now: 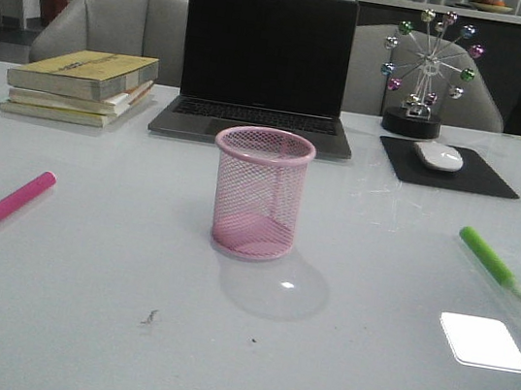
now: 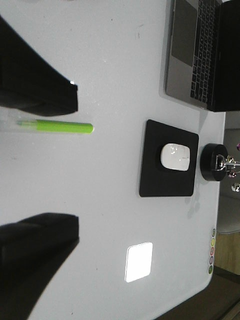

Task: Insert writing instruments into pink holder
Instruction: 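Move the right gripper down toward the lime-green marker, then close the right gripper on the lime-green marker, holding it upright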

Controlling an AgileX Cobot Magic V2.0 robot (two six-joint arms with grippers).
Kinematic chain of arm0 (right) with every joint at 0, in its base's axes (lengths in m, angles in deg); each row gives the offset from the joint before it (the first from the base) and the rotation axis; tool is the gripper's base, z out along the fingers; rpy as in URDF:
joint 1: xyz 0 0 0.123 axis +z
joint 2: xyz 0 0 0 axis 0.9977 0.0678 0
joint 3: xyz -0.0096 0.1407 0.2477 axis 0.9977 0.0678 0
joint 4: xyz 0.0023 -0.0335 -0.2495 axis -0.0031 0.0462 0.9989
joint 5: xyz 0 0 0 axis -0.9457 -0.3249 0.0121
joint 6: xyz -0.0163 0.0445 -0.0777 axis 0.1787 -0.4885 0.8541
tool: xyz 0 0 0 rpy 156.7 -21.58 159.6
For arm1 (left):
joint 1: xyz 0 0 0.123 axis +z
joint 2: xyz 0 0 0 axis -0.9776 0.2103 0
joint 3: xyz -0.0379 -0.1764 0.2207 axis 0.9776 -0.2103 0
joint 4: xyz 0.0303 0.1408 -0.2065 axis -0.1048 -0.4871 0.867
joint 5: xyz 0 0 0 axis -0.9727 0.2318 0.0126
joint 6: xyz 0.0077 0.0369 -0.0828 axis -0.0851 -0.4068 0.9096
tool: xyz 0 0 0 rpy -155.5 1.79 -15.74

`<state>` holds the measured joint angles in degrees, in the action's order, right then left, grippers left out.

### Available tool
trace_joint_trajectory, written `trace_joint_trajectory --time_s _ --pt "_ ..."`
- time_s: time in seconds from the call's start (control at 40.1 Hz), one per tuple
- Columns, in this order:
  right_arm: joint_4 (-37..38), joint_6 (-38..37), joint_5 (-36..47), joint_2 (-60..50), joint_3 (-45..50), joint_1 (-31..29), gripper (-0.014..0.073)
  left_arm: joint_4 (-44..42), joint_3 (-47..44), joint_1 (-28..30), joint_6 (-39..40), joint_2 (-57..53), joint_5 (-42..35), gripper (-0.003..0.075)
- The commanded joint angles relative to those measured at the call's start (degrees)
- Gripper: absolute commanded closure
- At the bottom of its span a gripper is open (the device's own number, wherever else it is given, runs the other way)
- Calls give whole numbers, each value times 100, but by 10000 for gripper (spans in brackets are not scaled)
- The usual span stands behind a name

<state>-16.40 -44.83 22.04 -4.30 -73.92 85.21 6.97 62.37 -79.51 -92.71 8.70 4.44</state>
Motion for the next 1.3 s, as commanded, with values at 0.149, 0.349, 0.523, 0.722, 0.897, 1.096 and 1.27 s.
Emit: trace_joint_trajectory --time_s 0.149,0.349,0.523,0.722,0.897,1.096,1.27 --pt "-22 -5 -783 835 -638 -7 54 280 209 -32 52 -37 -459 213" --pt "-49 -5 -1656 2241 -1742 -7 54 280 209 -32 52 -37 -418 213" --pt "-97 0 -2017 3250 -2705 72 54 280 209 -32 52 -37 -418 213" --pt "-97 98 -2393 4258 -3678 363 54 280 209 -32 52 -37 -396 213" --pt "-97 104 -2665 5076 -4293 523 54 256 209 -32 52 -37 -325 213" --pt "-85 104 -2870 5717 -4564 523 54 217 209 -32 52 -37 -262 213" --pt "-91 104 -2959 6068 -4579 523 54 217 209 -32 52 -37 -258 213"
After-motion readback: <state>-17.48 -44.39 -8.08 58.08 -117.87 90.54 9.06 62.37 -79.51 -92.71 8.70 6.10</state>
